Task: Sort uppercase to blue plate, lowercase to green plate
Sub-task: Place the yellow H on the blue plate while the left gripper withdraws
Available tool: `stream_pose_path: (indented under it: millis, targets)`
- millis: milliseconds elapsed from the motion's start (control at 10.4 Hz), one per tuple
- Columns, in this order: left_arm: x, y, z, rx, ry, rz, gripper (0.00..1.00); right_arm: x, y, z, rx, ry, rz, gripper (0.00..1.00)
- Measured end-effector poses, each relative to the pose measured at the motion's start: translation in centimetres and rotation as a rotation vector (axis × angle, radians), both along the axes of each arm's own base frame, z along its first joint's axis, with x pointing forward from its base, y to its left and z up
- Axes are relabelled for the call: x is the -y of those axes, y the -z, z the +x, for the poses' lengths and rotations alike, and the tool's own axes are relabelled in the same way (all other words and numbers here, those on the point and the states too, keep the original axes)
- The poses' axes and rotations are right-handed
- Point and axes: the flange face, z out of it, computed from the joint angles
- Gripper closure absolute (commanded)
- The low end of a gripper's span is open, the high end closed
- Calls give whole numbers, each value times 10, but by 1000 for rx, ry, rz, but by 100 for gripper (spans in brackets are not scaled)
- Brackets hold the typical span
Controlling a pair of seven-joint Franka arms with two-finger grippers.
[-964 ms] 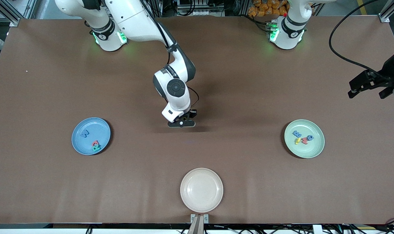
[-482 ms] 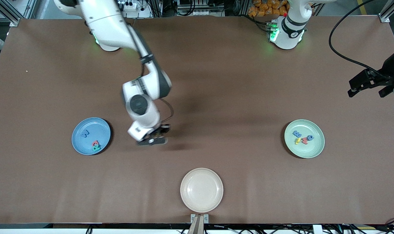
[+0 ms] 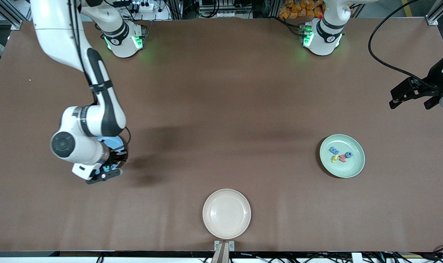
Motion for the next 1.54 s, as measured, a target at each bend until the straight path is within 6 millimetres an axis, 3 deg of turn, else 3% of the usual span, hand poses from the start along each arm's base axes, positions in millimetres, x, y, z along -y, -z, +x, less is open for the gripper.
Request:
stream_pose_path:
  millis: [96,193,289,482,868,1157,1543]
  targets:
    - [2,0,0,-2,2,0,0,11,1,0,-11,-16,4,95]
    - [6,1,-1,-6,5,0,0,21,1,0,-16,-38,8,18]
    - [9,1,-2,-12,6,-1,0,34,2,-1,-26,-45,13,0]
    - [11,3,-2,-19,2,-1,0,54,3,-2,-42,-42,19,0]
    - [14,10,-1,-41,8,1,0,53,3,-6,-52,-46,25,0]
    - [15,12,-1,-49,9,1,0,58,-7,-30,-68,-31,44,0]
    - [14,15,0,-54,7,2,0,81,-28,-78,-21,-18,45,0]
